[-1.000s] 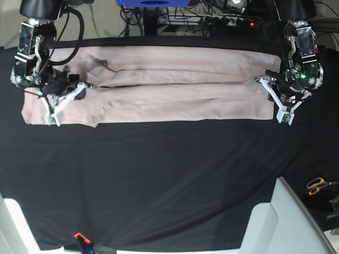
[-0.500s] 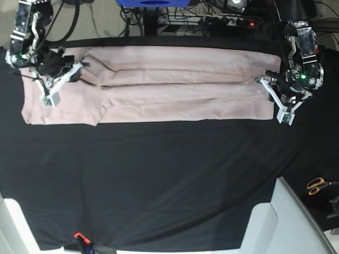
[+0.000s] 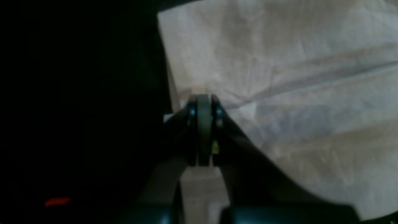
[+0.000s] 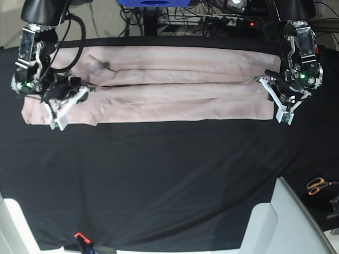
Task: Fold the T-shirt properly
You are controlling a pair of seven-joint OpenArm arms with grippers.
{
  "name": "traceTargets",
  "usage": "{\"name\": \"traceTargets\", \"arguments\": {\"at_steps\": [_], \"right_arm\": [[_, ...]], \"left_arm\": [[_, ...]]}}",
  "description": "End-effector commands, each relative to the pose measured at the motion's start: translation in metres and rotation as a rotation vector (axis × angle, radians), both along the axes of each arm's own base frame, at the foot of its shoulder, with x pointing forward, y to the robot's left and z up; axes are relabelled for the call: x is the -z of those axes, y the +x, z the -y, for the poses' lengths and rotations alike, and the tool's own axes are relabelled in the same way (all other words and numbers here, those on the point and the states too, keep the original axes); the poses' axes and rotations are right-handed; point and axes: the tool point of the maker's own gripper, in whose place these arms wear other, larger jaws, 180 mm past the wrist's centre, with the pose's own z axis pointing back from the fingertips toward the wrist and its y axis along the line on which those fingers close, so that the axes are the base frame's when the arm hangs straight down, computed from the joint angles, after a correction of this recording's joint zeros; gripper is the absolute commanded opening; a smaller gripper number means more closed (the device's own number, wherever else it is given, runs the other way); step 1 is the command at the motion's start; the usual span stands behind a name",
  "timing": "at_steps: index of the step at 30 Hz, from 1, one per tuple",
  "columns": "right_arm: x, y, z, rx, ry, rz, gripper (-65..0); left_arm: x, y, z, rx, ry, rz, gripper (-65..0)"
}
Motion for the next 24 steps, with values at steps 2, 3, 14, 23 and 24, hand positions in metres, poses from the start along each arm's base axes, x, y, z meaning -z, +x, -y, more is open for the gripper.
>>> {"name": "traceTargets", "arguments": {"at_steps": [2, 3, 14, 23, 24], "right_arm": [[-0.006, 0.01, 0.002, 0.007, 0.008, 0.04, -64.5], [-0.004, 0.006, 0.002, 0.007, 0.009, 0.031, -64.5], [-0.007, -0.033, 0.007, -0.005, -0.034, 0.017, -64.5], [-0.051, 0.002, 0.011, -0.032, -0.083, 0.134, -64.5], [-0.052, 0.007, 0.013, -0.024, -0.081, 0.142, -64.5]], "left_arm": [[-0.011, 0.009, -0.007, -0.002, 0.015, 0.038, -65.0], [-0.011, 0.009, -0.007, -0.002, 0.016, 0.038, -65.0], [-0.011, 0.01, -0.009, -0.001, 0.02, 0.038, -65.0], [-0.011, 0.01, -0.009, -0.001, 0.02, 0.038, -65.0], [-0.011, 0.01, -0.009, -0.001, 0.02, 0.038, -65.0]]}}
